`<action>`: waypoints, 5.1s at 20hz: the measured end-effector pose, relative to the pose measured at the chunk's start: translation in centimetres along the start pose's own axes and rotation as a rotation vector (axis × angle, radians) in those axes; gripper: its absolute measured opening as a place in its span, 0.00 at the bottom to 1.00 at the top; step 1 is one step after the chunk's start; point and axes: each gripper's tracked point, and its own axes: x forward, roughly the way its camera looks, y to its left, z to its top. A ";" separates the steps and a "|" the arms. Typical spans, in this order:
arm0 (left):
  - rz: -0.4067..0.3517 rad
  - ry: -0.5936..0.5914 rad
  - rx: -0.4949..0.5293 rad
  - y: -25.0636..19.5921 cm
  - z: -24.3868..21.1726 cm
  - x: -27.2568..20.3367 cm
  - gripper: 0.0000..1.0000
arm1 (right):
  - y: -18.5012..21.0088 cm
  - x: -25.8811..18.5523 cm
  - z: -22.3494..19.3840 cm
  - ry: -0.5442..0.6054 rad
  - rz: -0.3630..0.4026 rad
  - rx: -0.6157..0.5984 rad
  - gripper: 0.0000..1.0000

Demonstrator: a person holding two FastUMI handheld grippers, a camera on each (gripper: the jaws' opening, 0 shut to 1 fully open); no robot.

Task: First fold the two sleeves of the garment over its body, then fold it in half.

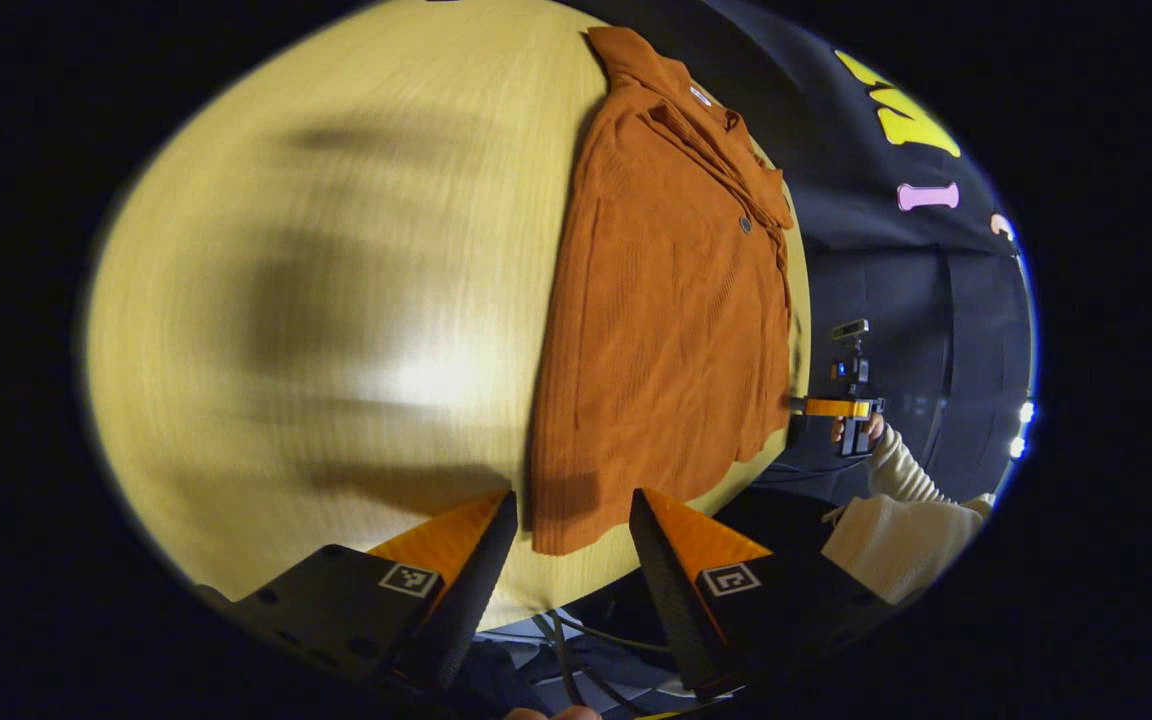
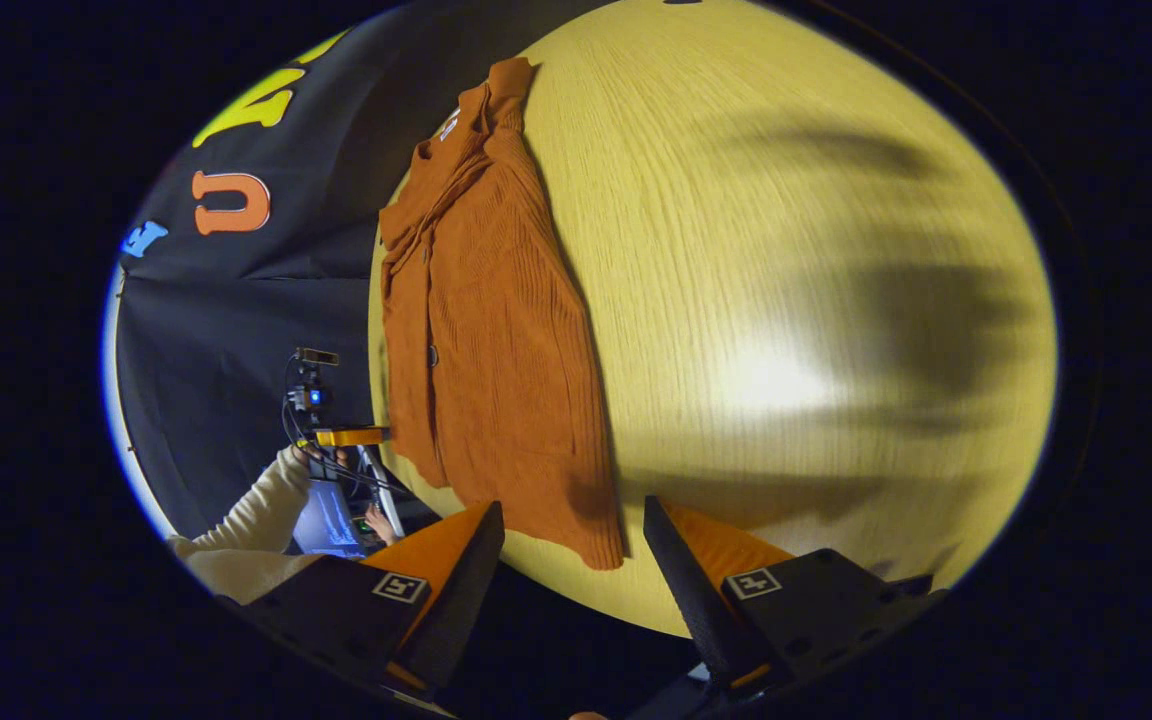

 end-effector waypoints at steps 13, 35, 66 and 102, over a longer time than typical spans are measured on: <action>0.125 -0.070 -0.023 -1.4 1.0 1.9 0.38 | 0.2 5.7 0.4 0.026 -0.002 0.063 0.34; 0.182 -0.200 0.240 -14.4 6.5 -5.1 0.03 | 15.2 -3.4 7.6 -0.217 0.127 -0.093 0.00; -0.241 -0.896 -0.334 3.8 30.7 -9.4 0.03 | 16.3 3.3 51.0 -0.742 0.009 0.139 0.00; 0.292 -1.510 0.213 -13.0 18.0 -32.5 0.99 | 31.5 -22.9 38.6 -1.292 -0.418 -0.490 0.97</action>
